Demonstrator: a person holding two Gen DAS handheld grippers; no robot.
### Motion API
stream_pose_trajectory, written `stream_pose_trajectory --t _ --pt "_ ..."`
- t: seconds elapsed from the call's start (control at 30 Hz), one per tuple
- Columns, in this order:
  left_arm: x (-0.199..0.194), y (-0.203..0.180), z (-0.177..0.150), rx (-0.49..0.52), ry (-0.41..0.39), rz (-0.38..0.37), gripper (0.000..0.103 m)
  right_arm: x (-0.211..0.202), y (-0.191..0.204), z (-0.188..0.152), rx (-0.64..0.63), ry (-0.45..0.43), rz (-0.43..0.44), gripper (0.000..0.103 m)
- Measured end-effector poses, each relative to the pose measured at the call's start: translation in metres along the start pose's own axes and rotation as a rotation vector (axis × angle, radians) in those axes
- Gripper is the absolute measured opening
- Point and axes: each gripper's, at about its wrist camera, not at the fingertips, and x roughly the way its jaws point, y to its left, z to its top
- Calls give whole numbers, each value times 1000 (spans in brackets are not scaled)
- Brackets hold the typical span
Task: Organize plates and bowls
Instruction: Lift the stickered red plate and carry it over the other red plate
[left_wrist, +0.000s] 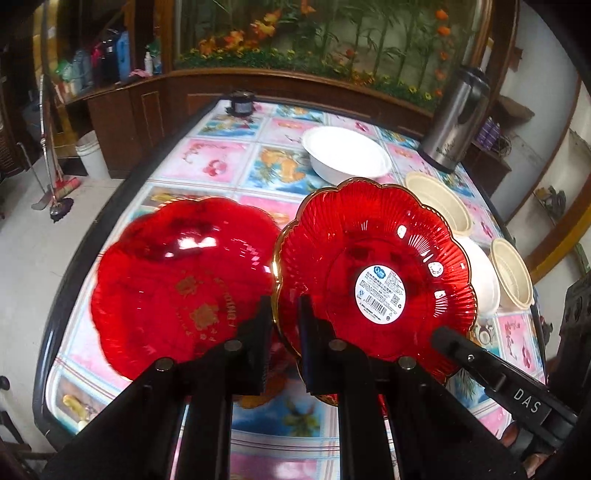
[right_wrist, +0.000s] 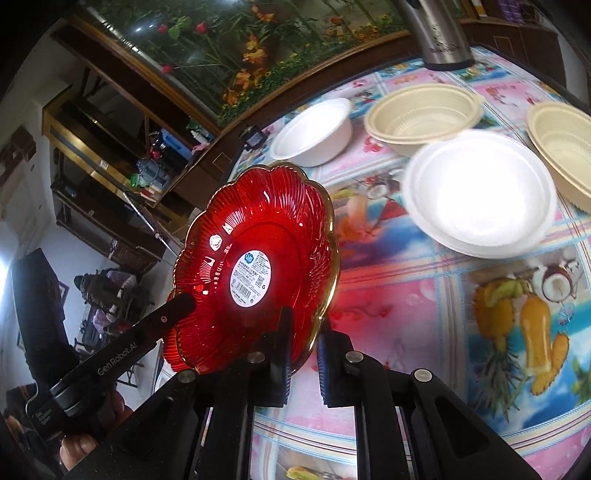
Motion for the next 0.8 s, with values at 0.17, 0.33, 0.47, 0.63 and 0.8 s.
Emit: stream_pose_trajectory --t 0.17,0.33,0.47,0.63,0.8 --pt "-8 23 3 -43 -27 24 11 8 27 4 -52 3 14 11" --pt "-14 48 4 -89 -48 60 11 22 54 5 -102 22 34 11" --pt "-14 67 3 -123 -52 84 11 37 69 6 -130 45 48 11" --pt "-9 84 4 -155 -47 107 11 57 82 6 -154 79 57 11" --pt "-6 95 2 -170 -40 126 11 71 90 3 -165 105 58 11"
